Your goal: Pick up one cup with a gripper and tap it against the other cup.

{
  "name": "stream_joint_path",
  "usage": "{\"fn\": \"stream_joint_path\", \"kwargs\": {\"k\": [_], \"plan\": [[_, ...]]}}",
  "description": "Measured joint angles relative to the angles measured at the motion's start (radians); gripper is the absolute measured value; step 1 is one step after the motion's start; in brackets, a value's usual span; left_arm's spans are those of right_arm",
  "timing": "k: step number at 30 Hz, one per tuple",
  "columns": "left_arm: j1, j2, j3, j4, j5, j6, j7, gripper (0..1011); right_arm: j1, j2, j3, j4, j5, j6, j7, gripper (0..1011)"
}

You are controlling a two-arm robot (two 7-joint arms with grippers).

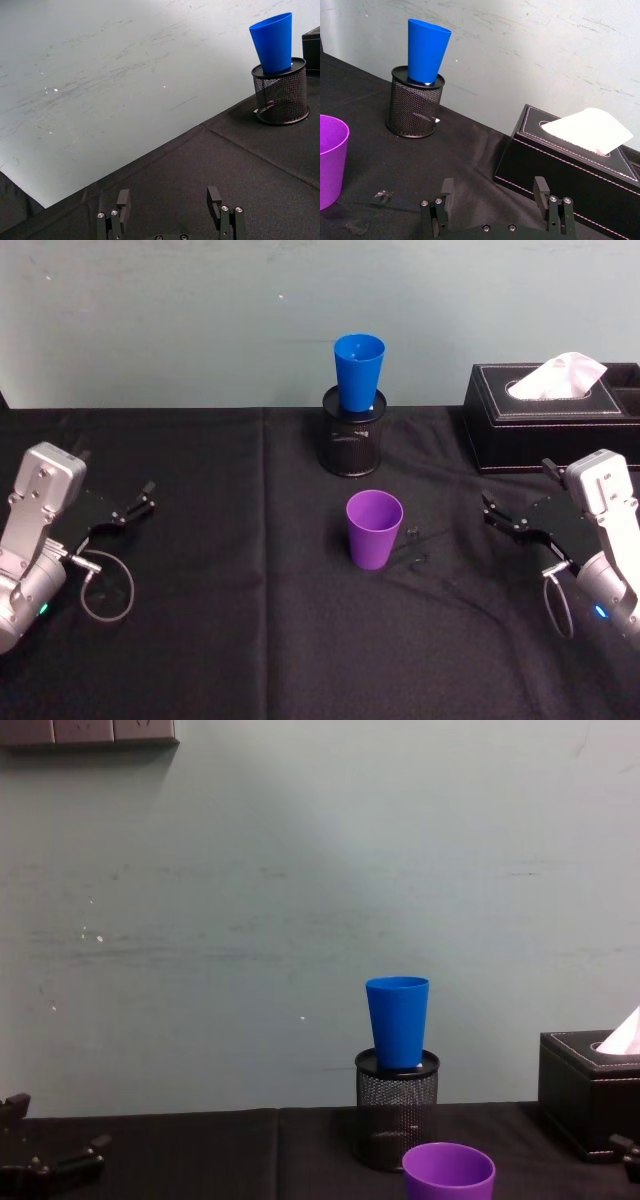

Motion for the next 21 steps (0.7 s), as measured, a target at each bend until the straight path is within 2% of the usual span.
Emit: {"fn": "stream_joint_path", "kwargs": {"k": [12, 17, 21], "plan": [[0.0, 0.0, 0.0, 0.0, 0.0, 0.0, 0.0, 1000, 0.003, -0.002, 0.0, 0.0, 0.0, -0.003, 0.004, 1002], [0.0, 0.0, 0.0, 0.0, 0.0, 0.0, 0.0, 1000, 0.012, -0.013, 0.014, -0.014, 0.006, -0.029, 0.048, 1002], [0.0, 0.0, 0.0, 0.0, 0.0, 0.0, 0.0, 1000, -0.004, -0.016, 0.033, -0.036, 0.04, -0.049, 0.087, 1002]]}}
